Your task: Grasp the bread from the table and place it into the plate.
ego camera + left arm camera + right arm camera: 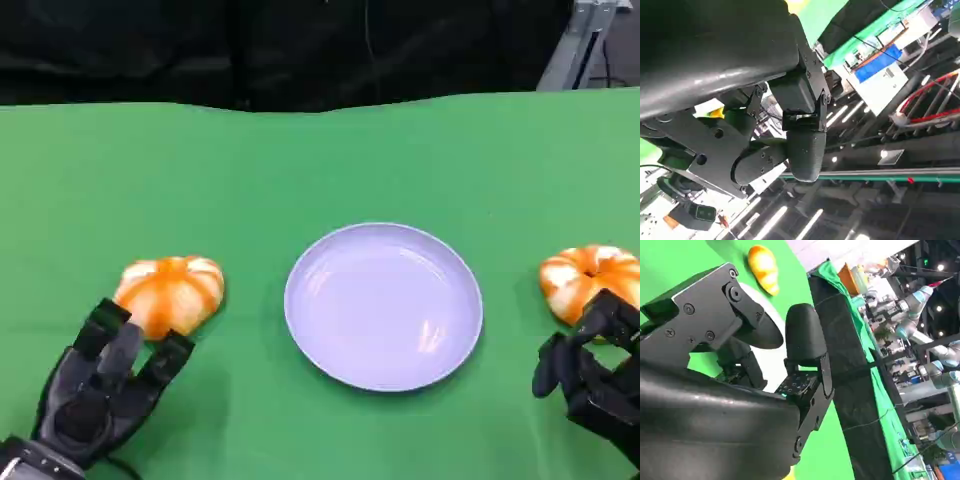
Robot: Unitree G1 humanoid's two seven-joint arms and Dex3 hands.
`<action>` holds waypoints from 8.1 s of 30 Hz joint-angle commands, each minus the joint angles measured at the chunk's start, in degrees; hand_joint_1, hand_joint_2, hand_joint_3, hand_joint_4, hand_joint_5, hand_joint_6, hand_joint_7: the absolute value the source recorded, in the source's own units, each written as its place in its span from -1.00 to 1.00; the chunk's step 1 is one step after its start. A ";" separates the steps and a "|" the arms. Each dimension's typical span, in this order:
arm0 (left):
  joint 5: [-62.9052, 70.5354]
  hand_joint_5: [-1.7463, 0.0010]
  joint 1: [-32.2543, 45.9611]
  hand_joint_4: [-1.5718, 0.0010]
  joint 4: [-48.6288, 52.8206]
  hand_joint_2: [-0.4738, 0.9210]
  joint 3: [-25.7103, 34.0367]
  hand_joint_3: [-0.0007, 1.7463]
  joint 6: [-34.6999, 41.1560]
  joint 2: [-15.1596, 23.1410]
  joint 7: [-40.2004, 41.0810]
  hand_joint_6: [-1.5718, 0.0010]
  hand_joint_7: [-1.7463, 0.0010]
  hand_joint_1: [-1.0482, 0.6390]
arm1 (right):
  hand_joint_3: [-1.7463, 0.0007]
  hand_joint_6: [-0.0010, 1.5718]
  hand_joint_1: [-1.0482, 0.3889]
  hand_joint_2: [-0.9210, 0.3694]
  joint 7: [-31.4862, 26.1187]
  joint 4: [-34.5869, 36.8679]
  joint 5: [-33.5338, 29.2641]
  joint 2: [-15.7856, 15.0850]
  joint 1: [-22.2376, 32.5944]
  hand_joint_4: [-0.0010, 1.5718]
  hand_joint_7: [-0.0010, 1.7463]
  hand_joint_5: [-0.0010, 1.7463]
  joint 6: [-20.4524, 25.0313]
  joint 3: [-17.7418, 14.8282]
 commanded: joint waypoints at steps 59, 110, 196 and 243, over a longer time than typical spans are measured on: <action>100.47 0.86 1.26 0.56 -23.69 1.00 -27.67 -0.82 -48.44 18.40 73.98 0.39 0.99 -0.86 | -0.58 0.01 0.44 -0.21 -0.01 0.88 0.06 -0.77 -0.64 0.11 0.80 1.00 -0.91 -0.48; 88.78 0.97 -22.90 0.42 23.11 1.00 -57.18 -0.69 -37.55 13.85 76.16 0.39 0.99 -0.80 | -0.56 0.01 0.40 -0.25 -0.55 -2.50 0.23 -0.80 1.07 0.12 0.80 1.00 0.51 -0.14; 88.67 -0.75 -25.93 0.25 4.53 0.97 -61.73 -0.58 -45.68 0.60 73.52 0.16 -0.50 0.05 | -0.45 0.01 0.40 -0.33 -1.11 -3.63 0.57 -0.15 1.36 0.12 0.80 1.00 0.85 0.36; 11.51 -0.80 4.26 -0.11 -29.08 0.51 -23.65 0.44 -16.31 -1.46 23.53 -0.18 -0.45 0.19 | -0.45 0.01 0.38 -0.32 -0.94 -3.95 0.07 -0.73 1.82 0.11 0.77 1.00 1.11 0.36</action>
